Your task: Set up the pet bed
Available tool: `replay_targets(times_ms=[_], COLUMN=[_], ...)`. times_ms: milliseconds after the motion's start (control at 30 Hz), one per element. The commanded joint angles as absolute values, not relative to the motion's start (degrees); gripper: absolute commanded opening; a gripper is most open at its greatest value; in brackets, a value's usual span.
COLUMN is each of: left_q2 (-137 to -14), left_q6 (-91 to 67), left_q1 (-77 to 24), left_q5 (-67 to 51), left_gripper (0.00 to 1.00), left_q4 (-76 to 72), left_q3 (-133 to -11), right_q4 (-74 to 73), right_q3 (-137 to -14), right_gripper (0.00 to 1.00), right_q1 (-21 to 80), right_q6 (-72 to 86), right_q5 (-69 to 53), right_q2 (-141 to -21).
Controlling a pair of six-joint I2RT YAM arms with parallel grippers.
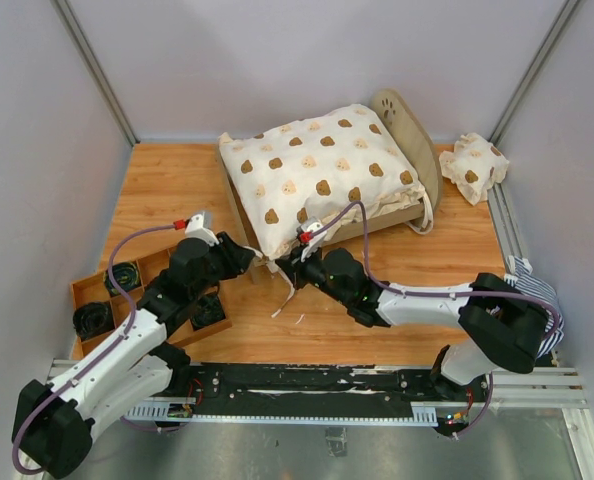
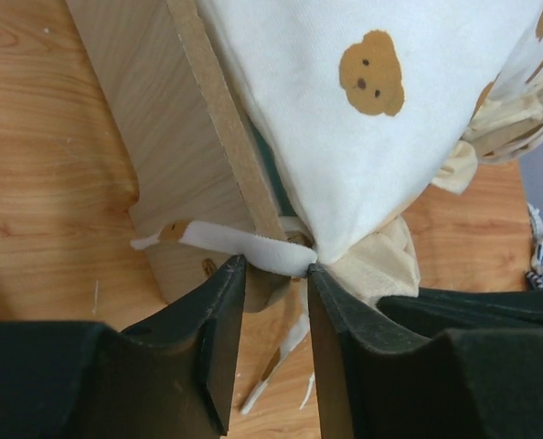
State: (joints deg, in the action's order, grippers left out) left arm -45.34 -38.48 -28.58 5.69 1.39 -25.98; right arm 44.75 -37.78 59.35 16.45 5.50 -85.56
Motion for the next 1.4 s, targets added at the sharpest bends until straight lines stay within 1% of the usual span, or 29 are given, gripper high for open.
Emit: replay_targets(times_ms=[0,133,200,433,467,500,567,600,667,767,867,1000,1067,1200,1367], left_q2=[-44.33,-43.01,-41.95,-36.77,-36.17,-35.59,-34.45,-33.88,-32.5,-31.23,-32.45,-35.43,-36.79,-40.51,-44.39], left_q6=[-37.5,-38.38,-39.56,-43.31,-44.05,-44.76,-45.3,-45.43,-45.92,-44.68,-42.19,-40.25,-39.67,-38.07,-38.53], left_q1=[-28.3,-28.3,-28.3,-28.31,-28.3,-28.31,-28.3,-28.3,-28.3,-28.3,-28.3,-28.3,-28.3,-27.94,-27.25], left_q5=[5.12,2.02,-0.32,-10.94,-11.76,-12.49,-12.76,-11.69,-7.24,1.66,7.34,12.58,13.21,9.8,-1.31], left_gripper=[0.32,0.08,0.01,0.0,0.02,0.07,0.23,0.33,0.47,0.59,0.64,0.65,0.65,0.65,0.67], left_q4=[4.46,7.09,8.49,9.88,10.19,10.43,11.18,11.98,13.94,15.35,15.47,14.89,12.33,5.38,0.37], left_q3=[-27.48,-27.1,-27.05,-24.53,-23.95,-23.24,-21.77,-21.52,-21.84,-24.49,-28.38,-32.07,-32.27,-31.31,-30.85], right_q4=[44.21,44.42,44.42,44.12,44.18,44.2,44.21,44.21,44.49,45.1,46.31,46.82,46.68,46.86,46.9], right_q3=[-40.37,-40.52,-40.37,-40.93,-41.15,-41.33,-41.79,-42.03,-42.47,-42.28,-41.4,-40.77,-40.72,-40.38,-40.4], right_gripper=[0.0,0.0,0.0,0.0,0.0,0.0,0.0,0.0,0.0,0.0,0.0,0.0,0.0,0.0,0.0], right_q1=[58.89,58.89,58.9,58.84,58.8,58.8,58.8,58.8,58.74,58.71,58.46,58.1,58.14,58.1,58.1], right_q6=[17.81,18.0,17.99,18.81,19.15,19.55,20.76,21.77,23.75,27.24,30.94,32.97,32.96,33.43,33.12], right_q5=[3.65,3.64,4.16,4.36,4.29,4.04,3.52,3.09,2.04,0.94,0.84,1.01,1.21,1.17,0.98], right_q2=[-84.61,-84.98,-85.14,-84.83,-84.75,-84.61,-84.47,-84.42,-84.34,-83.89,-83.22,-82.18,-82.01,-82.18,-82.38])
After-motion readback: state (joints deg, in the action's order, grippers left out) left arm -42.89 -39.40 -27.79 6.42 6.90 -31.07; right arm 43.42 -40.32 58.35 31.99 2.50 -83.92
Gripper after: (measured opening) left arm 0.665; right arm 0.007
